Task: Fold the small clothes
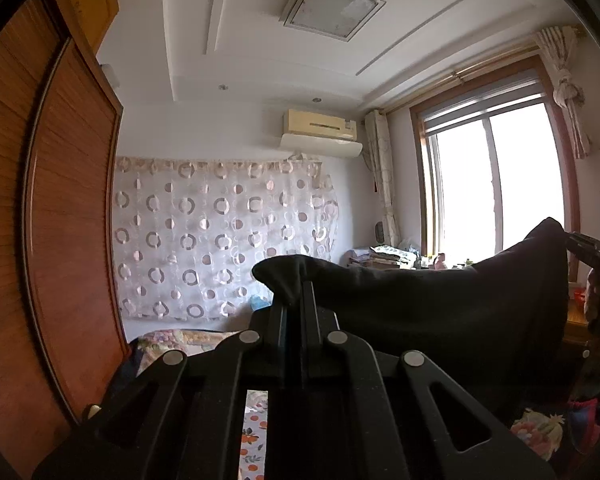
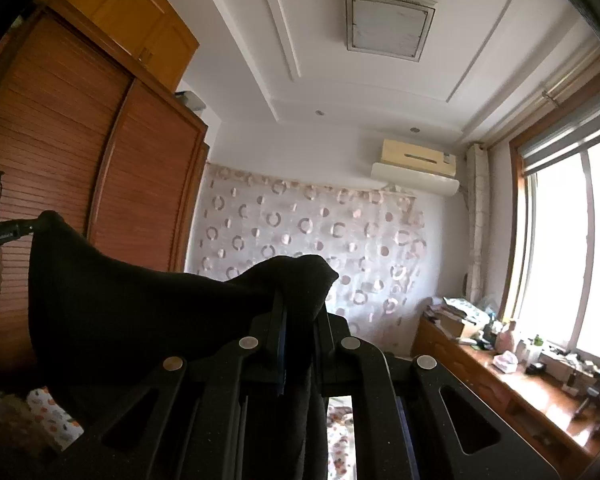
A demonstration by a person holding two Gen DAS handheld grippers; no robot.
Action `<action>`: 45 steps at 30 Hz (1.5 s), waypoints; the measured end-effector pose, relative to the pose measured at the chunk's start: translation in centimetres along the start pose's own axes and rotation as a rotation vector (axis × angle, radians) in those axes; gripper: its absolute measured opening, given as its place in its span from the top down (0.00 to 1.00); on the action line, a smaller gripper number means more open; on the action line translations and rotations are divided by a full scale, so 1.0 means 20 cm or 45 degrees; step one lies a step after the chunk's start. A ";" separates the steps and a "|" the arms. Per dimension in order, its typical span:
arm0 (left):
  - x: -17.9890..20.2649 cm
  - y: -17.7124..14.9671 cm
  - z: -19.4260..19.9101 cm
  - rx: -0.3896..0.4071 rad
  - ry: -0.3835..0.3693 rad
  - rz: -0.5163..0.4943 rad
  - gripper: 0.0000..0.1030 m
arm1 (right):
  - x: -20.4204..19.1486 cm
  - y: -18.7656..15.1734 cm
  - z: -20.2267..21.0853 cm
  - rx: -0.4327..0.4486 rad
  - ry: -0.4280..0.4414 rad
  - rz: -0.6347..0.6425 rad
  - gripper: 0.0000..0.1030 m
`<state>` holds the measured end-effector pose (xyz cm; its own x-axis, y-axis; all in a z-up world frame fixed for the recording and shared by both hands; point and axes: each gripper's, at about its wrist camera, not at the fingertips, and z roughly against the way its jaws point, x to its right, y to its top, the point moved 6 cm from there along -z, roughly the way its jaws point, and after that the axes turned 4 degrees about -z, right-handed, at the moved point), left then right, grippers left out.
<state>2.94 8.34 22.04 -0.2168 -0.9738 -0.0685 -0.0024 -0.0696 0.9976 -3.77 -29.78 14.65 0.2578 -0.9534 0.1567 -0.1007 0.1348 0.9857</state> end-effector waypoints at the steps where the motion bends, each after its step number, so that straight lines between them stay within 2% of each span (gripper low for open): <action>1: 0.00 -0.01 -0.03 -0.011 0.001 0.006 0.95 | 0.01 -0.01 -0.04 -0.018 -0.005 -0.003 0.91; 6: -0.03 -0.11 -0.21 -0.079 0.051 0.006 0.95 | -0.01 -0.04 -0.28 -0.130 -0.033 0.013 0.91; 10: -0.07 -0.26 -0.41 -0.153 0.100 -0.014 0.95 | -0.06 -0.16 -0.52 -0.253 -0.040 0.037 0.91; 13: -0.11 -0.44 -0.62 -0.222 0.110 0.021 0.95 | -0.10 -0.26 -0.71 -0.331 -0.036 0.046 0.91; 21: -0.18 -0.92 -1.15 -0.484 0.150 0.091 0.95 | -0.16 -0.51 -1.25 -0.559 -0.024 0.037 0.91; 28: -0.19 -1.07 -1.46 -0.604 0.175 0.043 0.95 | -0.03 -0.49 -1.62 -0.681 -0.008 -0.018 0.91; 32: -0.20 -1.17 -1.61 -0.679 0.170 0.026 0.95 | 0.01 -0.56 -1.83 -0.768 0.001 0.001 0.91; 37: -0.20 -1.26 -1.75 -0.747 0.176 0.002 0.95 | 0.09 -0.63 -1.98 -0.852 0.008 -0.037 0.90; 45: -0.21 -1.39 -1.85 -0.851 0.168 -0.016 0.95 | 0.09 -0.67 -1.99 -0.954 0.017 -0.070 0.90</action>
<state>40.01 6.44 -5.87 -0.1000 -0.9873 -0.1236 0.6086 -0.1590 0.7774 36.22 -22.65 4.19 0.2556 -0.9614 0.1018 0.5929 0.2390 0.7690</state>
